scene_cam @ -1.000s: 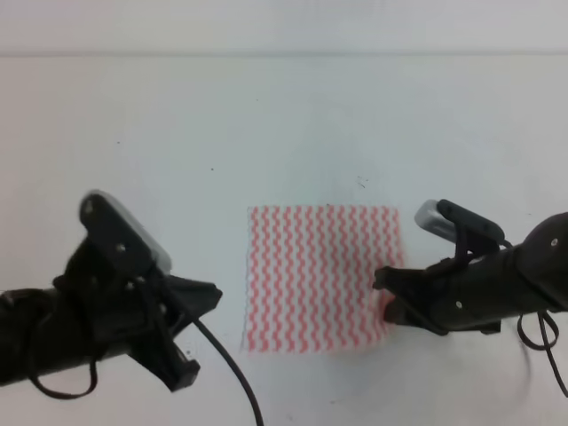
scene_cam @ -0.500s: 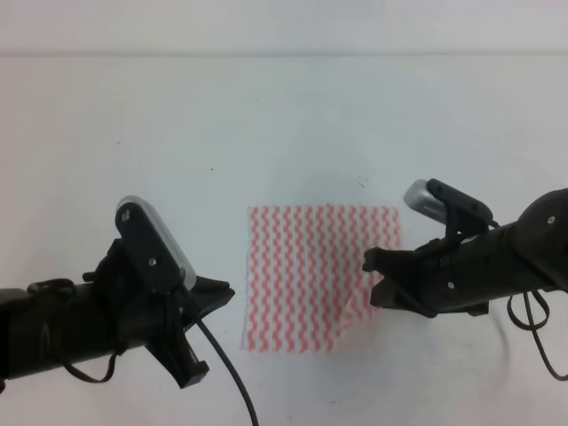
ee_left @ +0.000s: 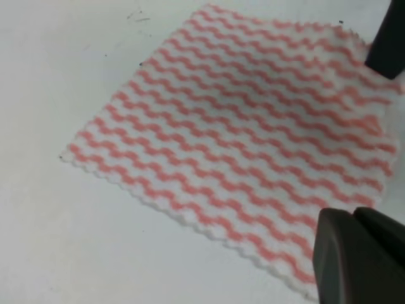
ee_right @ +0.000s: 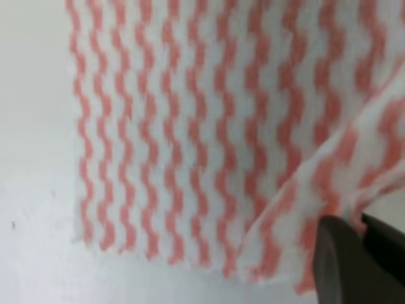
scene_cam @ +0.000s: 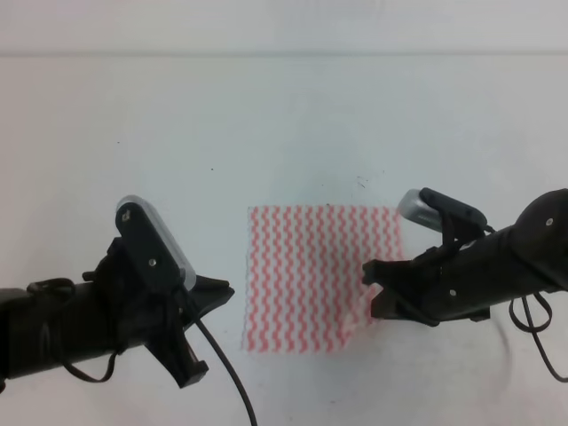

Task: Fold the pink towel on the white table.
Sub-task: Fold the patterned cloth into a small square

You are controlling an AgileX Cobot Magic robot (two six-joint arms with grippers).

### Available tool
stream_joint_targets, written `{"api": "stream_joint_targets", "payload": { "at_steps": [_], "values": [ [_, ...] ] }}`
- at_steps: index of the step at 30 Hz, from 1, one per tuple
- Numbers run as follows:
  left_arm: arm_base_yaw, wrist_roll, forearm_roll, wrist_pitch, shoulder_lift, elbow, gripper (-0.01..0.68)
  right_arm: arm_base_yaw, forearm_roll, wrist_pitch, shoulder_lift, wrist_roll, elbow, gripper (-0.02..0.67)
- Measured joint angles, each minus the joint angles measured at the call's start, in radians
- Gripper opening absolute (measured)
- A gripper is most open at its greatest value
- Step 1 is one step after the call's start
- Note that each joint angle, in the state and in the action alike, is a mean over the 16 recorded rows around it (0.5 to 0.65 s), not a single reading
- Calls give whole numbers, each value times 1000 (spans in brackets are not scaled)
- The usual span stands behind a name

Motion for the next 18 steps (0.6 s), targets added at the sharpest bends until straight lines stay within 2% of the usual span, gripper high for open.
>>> {"api": "stream_joint_targets", "payload": {
  "at_steps": [18],
  "values": [
    [-1,77,0,12,25,0,0,0,84,-148,0,-8,0,-2]
  ]
}}
